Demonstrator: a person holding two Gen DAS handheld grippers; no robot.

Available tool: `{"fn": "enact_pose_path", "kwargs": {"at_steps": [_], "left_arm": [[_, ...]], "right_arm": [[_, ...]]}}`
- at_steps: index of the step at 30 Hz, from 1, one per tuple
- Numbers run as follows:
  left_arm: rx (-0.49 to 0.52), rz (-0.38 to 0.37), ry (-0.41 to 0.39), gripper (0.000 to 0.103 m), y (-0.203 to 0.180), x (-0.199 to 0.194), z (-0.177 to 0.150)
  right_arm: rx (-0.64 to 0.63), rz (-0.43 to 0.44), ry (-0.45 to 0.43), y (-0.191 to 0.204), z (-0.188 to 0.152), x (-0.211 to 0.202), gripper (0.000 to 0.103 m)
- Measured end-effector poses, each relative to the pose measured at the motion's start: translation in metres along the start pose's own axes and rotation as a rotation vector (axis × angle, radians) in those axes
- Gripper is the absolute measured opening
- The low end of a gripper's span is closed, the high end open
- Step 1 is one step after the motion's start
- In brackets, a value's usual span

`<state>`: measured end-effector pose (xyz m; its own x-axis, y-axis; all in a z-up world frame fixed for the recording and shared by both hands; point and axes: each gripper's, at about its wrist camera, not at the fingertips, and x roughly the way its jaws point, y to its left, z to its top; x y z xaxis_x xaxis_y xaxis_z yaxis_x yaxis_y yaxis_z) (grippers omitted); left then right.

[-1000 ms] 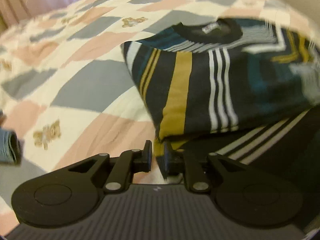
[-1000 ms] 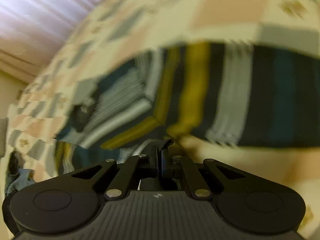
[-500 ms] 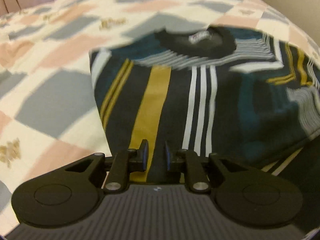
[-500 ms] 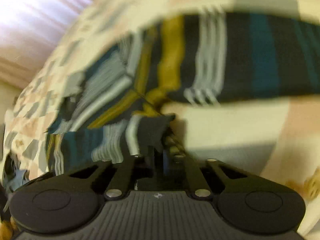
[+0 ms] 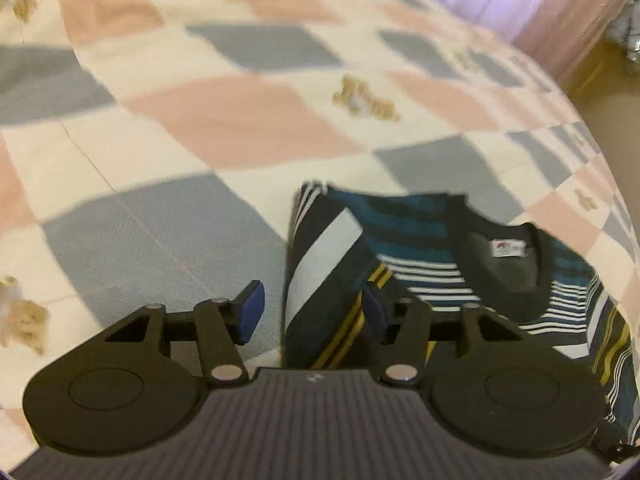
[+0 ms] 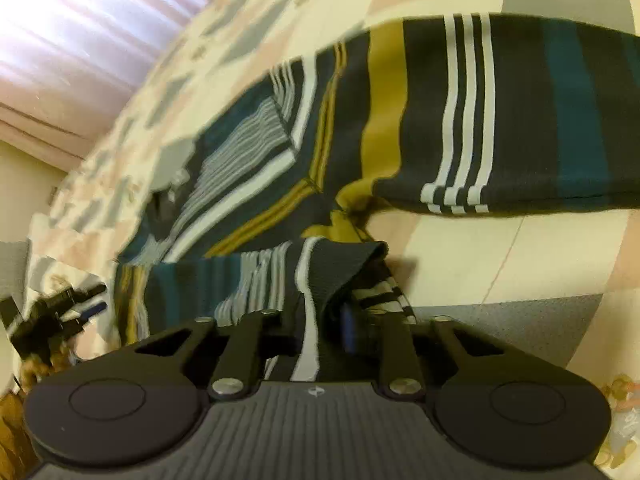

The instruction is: Fold clothes

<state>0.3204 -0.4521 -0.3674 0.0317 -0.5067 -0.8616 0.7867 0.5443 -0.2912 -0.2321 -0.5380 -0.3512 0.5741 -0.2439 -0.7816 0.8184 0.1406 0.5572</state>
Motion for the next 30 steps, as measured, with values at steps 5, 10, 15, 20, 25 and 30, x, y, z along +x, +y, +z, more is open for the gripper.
{"fn": "enact_pose_path", "kwargs": {"at_steps": [5, 10, 15, 20, 25, 30], "left_arm": [[0.042, -0.018, -0.120, 0.009, -0.003, -0.007, -0.007], [0.028, 0.030, -0.105, 0.013, 0.004, 0.002, -0.017], [-0.015, 0.012, -0.122, 0.017, 0.013, 0.001, -0.017], [-0.104, -0.019, -0.137, 0.017, 0.027, -0.002, -0.021], [-0.151, -0.043, -0.136, 0.019, 0.032, -0.008, -0.022], [-0.113, -0.039, -0.153, 0.022, 0.030, -0.028, -0.024]], "right_arm": [[-0.216, 0.089, -0.149, 0.032, -0.008, -0.036, 0.005], [-0.252, -0.060, -0.127, 0.024, -0.010, -0.025, 0.005], [-0.300, 0.054, -0.224, 0.055, 0.007, -0.035, 0.005], [-0.562, 0.338, -0.443, 0.130, 0.033, -0.085, 0.005], [-0.588, 0.184, -0.408, 0.105, 0.039, -0.067, 0.004], [-0.236, -0.109, -0.150, 0.005, 0.049, 0.023, 0.005]]}}
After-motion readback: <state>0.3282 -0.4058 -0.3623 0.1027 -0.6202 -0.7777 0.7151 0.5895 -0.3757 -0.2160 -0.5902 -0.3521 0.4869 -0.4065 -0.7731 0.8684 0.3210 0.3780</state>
